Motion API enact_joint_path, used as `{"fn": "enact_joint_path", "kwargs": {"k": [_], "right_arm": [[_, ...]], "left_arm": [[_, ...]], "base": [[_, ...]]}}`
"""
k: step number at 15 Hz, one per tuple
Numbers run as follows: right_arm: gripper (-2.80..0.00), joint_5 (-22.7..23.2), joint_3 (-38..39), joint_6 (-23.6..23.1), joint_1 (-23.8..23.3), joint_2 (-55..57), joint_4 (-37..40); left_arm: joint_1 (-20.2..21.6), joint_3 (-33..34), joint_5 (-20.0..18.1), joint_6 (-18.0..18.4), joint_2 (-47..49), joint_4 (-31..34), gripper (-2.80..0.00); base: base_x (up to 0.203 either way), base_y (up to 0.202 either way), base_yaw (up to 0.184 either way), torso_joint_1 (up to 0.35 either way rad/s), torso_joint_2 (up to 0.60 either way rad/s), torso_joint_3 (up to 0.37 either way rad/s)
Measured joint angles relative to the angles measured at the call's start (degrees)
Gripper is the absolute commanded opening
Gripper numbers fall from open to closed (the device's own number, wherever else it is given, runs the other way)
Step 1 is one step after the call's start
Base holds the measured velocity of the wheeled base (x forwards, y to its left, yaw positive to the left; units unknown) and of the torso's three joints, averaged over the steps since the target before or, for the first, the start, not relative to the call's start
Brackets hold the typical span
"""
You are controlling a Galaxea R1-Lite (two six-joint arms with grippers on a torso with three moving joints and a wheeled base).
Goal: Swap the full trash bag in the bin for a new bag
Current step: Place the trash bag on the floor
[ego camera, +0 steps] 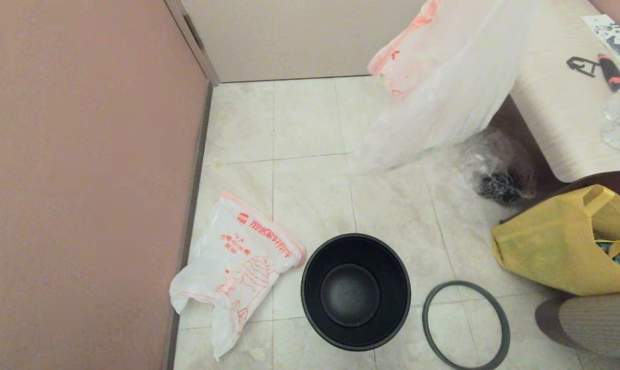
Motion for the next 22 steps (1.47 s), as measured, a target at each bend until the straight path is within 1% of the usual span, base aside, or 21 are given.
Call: {"fn": "enact_joint_path", "kwargs": {"k": [1,3,4,6,7,9,12,13,16,19,20,22], "right_arm": [[-2.8,0.63,0.66,0.17,-3.34,0.48,-0.11],[-2.8,3.08,2.91,0.58,-13.53,2.64,-1.71],[-2.8,4.26,4.41,0.72,-19.11,4.97,-3.59],[-2.8,5.39,7.28,0.61,-27.86,13.64,-9.18],[-2.8,5.15,8.25,0.16,-31.17,19.26,-12.14],[-2.8,3.54,8.87,-1.55,-35.88,31.14,-17.52],[-2.8,-0.01,9.46,-4.37,-41.3,48.05,-23.89],[0.0,-0.87,10.07,-4.98,-42.33,51.43,-25.31],[0.0,-1.63,10.91,-5.54,-43.06,55.45,-26.32],[0.0,-1.6,11.89,-5.15,-42.75,54.38,-25.87],[0.0,-1.59,12.73,-4.63,-42.4,53.33,-25.71],[0.0,-1.5,14.9,-1.15,-41.34,50.35,-24.81]], "left_arm": [[0.0,0.0,-0.01,-0.01,0.0,-0.01,-2.8],[0.0,0.0,-0.01,-0.01,0.0,-0.01,-2.8],[0.0,0.0,0.0,0.0,0.0,-0.04,-2.8],[0.0,0.0,0.0,0.01,0.0,-0.02,-2.8],[0.0,0.0,-0.01,-0.01,0.0,0.01,-2.8],[0.0,0.0,-0.01,-0.01,0.0,-0.02,-2.8],[0.0,0.0,-0.01,0.04,0.0,-0.01,-2.8],[0.0,0.0,0.0,0.03,0.0,-0.01,-2.8],[-0.02,0.0,0.0,0.03,0.0,-0.01,-2.8],[-0.02,0.0,0.0,0.03,0.0,-0.04,-2.8],[-0.02,0.0,-0.01,0.01,0.0,-0.03,-2.8],[-0.03,0.0,-0.01,0.01,0.0,-0.01,-2.8]], "base": [[0.0,0.0,0.0,0.0,0.0,0.0],[0.0,0.0,0.0,0.0,0.0,0.0],[0.0,0.0,0.0,0.0,0.0,0.0],[0.0,0.0,0.0,0.0,0.0,0.0],[0.0,0.0,0.0,0.0,0.0,0.0],[0.0,0.0,0.0,0.0,0.0,0.0],[0.0,0.0,0.0,0.0,0.0,0.0],[0.0,0.0,0.0,0.0,0.0,0.0],[0.0,0.0,0.0,0.0,0.0,0.0],[0.0,0.0,0.0,0.0,0.0,0.0],[0.0,0.0,0.0,0.0,0.0,0.0],[0.0,0.0,0.0,0.0,0.0,0.0]]}}
